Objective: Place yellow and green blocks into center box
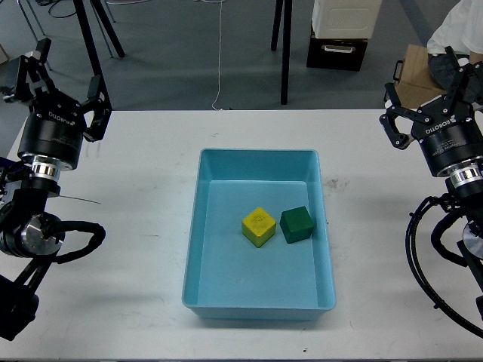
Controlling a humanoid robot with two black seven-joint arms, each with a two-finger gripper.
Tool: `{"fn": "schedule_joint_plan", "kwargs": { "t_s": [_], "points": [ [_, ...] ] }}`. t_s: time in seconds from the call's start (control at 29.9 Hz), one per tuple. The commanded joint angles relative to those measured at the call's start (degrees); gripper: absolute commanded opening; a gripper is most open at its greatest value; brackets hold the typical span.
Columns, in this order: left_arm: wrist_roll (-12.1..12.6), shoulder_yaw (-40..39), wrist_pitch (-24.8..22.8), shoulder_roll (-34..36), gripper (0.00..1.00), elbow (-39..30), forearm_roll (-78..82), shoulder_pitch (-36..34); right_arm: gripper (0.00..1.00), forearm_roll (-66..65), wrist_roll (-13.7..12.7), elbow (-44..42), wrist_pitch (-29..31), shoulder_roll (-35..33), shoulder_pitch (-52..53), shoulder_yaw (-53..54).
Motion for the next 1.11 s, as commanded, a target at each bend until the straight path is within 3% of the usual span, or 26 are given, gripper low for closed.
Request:
{"fn": "schedule_joint_plan", "kwargs": {
  "t_s": [0.0,0.2,0.47,0.74,0.9,1.07],
  "points": [
    [0.19,-1.52,-3.32,-3.93,1.0,-4.79,-2.73,7.15,0.99,7.84,-1.07,0.04,3.23,1.26,-3.55,1.02],
    [1.86,-1.09,-9.3,-7.8,1.0,-8.32,-8.1,14.45,0.99,13.99,-2.47,1.97,4.2,1.52,-7.85,2.25],
    [5.82,0.23,-9.92,-11.23,1.0,-9.29,-8.72,18.42,0.99,14.0,-1.77,2.15,7.63,2.05,-10.94,-0.21],
    [4.94,-0.82,-11.15,-14.4,1.0,-9.29,-15.74,18.86,0.99,14.79,-1.77,2.15,7.28,2.31,-11.55,-0.12],
    [1.78,-0.73,-11.76,-14.4,1.0,-9.38,-16.1,18.77,0.99,15.93,-2.3,2.15,7.28,5.64,-12.08,0.41],
    [1.51,-0.64,-11.85,-14.4,1.0,-9.29,-16.1,18.86,0.99,19.89,-2.39,2.24,7.11,7.93,-12.52,-0.56]
  ]
}}
